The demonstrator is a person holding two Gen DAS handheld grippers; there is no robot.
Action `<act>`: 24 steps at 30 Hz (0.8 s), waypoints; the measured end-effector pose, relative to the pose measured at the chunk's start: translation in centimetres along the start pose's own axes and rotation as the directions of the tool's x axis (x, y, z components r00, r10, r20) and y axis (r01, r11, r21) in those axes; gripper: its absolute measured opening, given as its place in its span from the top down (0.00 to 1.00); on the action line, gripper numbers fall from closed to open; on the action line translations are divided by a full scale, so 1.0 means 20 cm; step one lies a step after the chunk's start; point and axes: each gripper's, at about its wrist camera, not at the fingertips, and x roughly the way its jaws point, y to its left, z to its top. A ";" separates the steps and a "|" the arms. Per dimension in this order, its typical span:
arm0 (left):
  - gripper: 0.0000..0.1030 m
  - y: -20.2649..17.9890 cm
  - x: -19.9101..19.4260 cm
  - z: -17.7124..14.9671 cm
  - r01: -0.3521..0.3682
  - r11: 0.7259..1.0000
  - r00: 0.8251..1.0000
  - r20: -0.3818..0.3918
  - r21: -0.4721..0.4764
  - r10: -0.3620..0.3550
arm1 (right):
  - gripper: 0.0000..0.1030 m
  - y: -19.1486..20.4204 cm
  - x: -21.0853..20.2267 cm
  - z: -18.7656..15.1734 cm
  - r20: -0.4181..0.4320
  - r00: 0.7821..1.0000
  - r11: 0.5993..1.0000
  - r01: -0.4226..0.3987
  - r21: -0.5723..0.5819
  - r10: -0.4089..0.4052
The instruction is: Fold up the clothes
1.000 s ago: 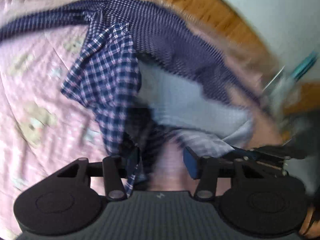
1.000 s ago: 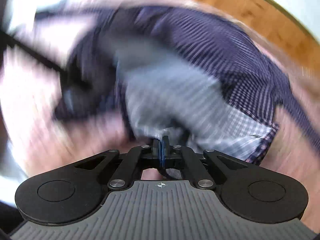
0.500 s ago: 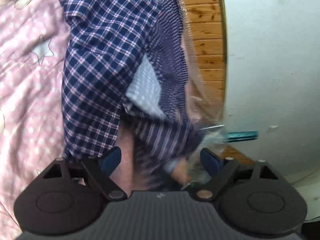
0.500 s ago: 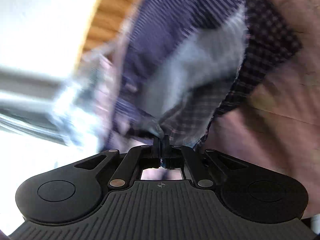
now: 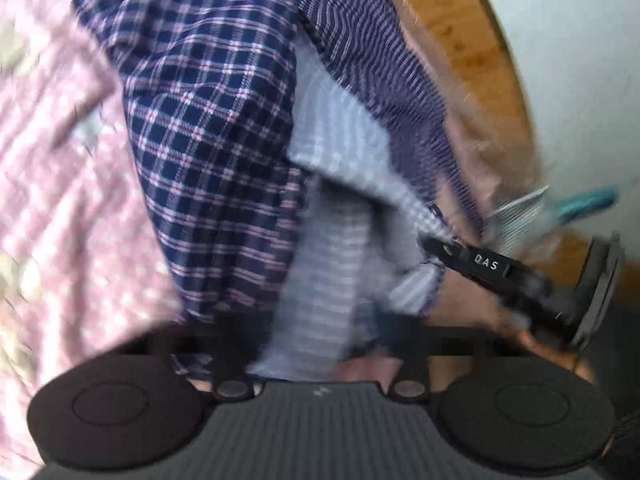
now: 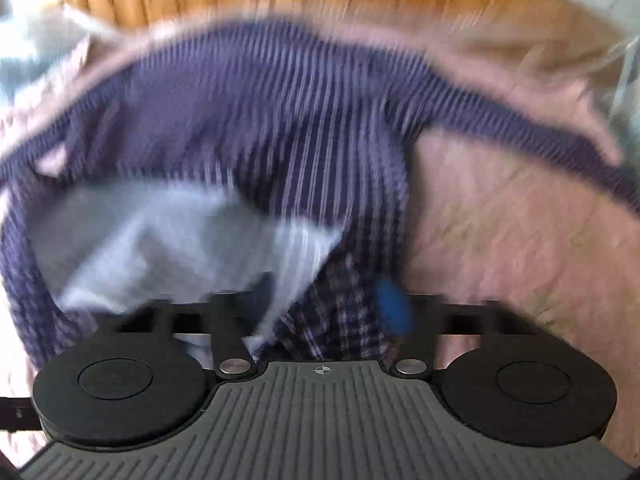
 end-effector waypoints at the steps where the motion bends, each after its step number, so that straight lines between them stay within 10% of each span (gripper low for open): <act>1: 0.98 0.01 -0.01 0.00 -0.022 1.000 1.000 0.011 0.002 0.022 | 1.00 -0.03 -0.02 -0.04 -0.011 1.000 1.000 0.002 0.004 -0.002; 10: 0.97 0.09 -0.09 0.01 -0.086 0.996 0.996 -0.012 0.006 0.086 | 0.99 -0.25 -0.34 -0.56 0.042 0.996 0.997 0.081 0.009 -0.081; 15: 0.58 -0.11 -0.24 0.03 -0.148 0.976 0.988 0.056 0.159 0.141 | 0.60 -0.25 -0.36 -0.58 0.071 0.996 0.998 0.044 0.048 -0.047; 17: 0.38 -0.22 -0.33 0.05 -0.248 0.937 0.963 0.168 0.246 0.211 | 0.35 -0.24 -0.46 -0.57 0.149 0.987 0.998 0.050 0.045 -0.056; 21: 0.37 -0.34 -0.24 0.22 -0.449 0.843 0.880 0.310 0.297 0.360 | 0.31 -0.19 -0.51 -0.58 0.192 0.979 0.997 0.066 0.032 -0.071; 24: 0.38 -0.41 -0.05 0.40 -0.479 0.832 0.863 0.319 0.278 0.391 | 0.31 -0.09 -0.48 -0.58 0.187 0.981 0.999 0.042 0.014 -0.044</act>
